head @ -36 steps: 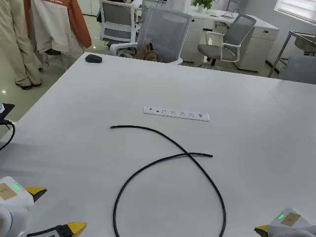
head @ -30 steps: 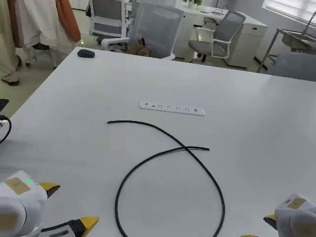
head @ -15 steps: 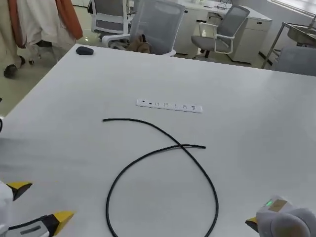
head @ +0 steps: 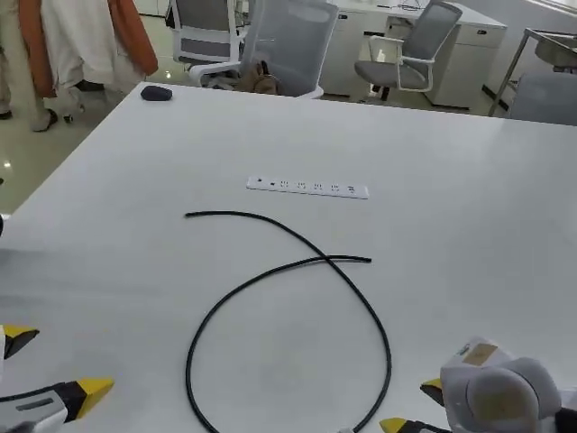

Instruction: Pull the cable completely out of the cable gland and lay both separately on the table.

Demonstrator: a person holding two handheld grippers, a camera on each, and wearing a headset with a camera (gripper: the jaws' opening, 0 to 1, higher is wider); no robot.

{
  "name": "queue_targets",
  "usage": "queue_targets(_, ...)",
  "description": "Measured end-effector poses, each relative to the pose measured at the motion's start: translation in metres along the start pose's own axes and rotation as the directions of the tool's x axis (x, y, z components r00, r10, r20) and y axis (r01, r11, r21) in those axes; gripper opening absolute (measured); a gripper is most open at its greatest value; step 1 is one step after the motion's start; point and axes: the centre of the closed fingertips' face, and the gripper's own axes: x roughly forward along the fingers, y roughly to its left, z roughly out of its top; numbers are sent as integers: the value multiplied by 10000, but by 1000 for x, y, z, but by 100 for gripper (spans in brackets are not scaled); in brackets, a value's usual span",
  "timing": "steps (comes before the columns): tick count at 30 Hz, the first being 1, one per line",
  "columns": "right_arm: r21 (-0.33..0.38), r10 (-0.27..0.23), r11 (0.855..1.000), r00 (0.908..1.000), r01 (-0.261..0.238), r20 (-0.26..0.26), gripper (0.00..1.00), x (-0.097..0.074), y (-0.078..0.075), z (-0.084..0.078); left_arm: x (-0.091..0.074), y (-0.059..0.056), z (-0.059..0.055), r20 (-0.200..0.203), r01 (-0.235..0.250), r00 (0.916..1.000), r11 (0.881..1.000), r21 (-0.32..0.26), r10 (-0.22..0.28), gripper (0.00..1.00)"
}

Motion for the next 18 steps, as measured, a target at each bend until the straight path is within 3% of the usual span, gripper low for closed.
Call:
queue_targets(8,195,-46,9998,10000,45,74,38,0,-1,1,-2,0,2,203,111,9997,9998,-133,-108,64)
queue_targets(12,10,126,9999,9982,-125,-588,40,3,4,-10,-1,5,-5,-79,98,9999,9986,-523,-102,63)
queue_targets(15,461,119,9989,9996,-108,-238,39,2,1,-4,-1,3,1,270,154,9995,9987,-485,-141,64)
queue_targets(18,433,285,9987,9988,-267,-411,39,3,5,-9,0,0,-2,14,209,9998,9994,-287,-208,64)
